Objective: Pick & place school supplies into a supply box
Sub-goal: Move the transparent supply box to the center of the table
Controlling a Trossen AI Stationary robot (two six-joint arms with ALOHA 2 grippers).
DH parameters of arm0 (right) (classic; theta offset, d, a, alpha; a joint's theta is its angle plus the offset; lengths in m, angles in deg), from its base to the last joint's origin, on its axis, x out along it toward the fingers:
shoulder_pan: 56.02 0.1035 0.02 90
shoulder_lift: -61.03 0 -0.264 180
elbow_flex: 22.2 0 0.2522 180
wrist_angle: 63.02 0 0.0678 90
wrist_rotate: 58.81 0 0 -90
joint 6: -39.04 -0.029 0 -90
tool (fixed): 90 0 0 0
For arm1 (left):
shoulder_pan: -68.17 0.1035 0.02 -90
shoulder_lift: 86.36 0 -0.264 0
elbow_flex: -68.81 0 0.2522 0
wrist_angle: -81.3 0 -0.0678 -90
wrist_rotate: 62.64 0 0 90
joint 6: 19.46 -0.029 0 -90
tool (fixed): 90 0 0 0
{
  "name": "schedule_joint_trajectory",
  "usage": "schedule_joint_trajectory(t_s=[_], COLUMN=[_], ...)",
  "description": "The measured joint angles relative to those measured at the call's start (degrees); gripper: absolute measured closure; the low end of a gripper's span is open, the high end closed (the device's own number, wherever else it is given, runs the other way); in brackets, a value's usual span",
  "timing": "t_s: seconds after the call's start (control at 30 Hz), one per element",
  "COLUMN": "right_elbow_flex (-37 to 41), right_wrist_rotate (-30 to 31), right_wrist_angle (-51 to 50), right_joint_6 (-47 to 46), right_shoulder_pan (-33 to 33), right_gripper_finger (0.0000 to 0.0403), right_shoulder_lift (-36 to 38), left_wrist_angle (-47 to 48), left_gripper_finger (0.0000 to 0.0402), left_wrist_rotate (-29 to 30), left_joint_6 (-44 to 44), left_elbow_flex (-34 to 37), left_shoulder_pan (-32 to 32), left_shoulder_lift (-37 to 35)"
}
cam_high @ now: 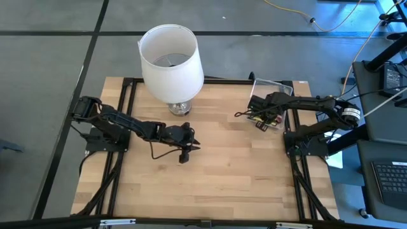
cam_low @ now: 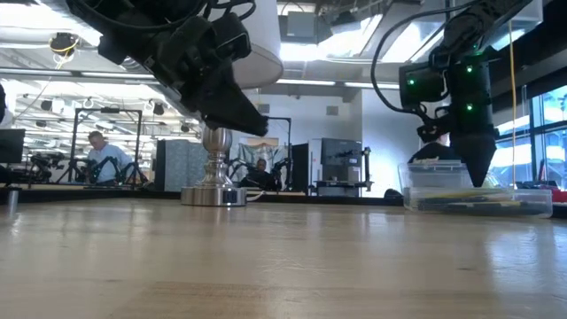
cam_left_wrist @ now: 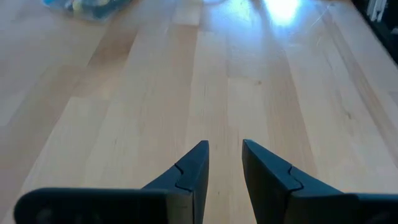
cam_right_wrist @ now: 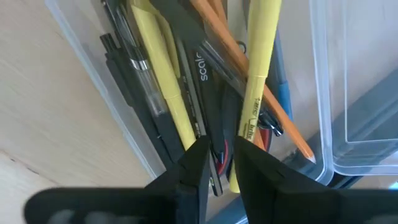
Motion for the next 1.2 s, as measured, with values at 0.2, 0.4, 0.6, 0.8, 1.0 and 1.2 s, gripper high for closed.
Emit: schedule_joint_trajectory(t_s=[0.2, 0.4, 0.6, 0.8, 1.0, 1.2], right_elbow_flex=[-1.5, 1.0, 9.0, 17.6, 18.1, 18.2], right_wrist_rotate=[0.2, -3.1, -7.8, -7.8, -1.8, -1.3], right_wrist_angle=[1.0, 20.9, 38.5, 47.2, 45.4, 36.1], right_joint_6=[-1.3, 0.3, 2.9, 2.7, 2.2, -5.1], right_shoulder_pan=[1.9, 8.3, 14.2, 15.2, 14.4, 9.7], right_gripper_finger=[0.0321, 0.032, 0.032, 0.032, 0.032, 0.032], right_shoulder_lift=[1.7, 12.2, 21.4, 28.4, 31.8, 30.9], left_wrist_angle=[3.3, -8.5, -14.4, -14.5, -14.0, -13.9], left_gripper_finger=[0.0312, 0.0309, 0.0313, 0.0313, 0.031, 0.0309], left_wrist_rotate=[-5.1, -5.4, -1.6, 2.0, 2.0, 2.0], left_joint_6=[-3.1, -2.2, -1.1, -1.0, -0.6, -0.6], left_elbow_flex=[1.8, 14.2, 25.0, 30.7, 32.5, 32.6], left_shoulder_pan=[0.0, 1.8, 2.9, 2.9, 2.9, 2.9], left_shoulder_lift=[-7.3, -18.9, -32.0, -43.2, -47.1, -47.1])
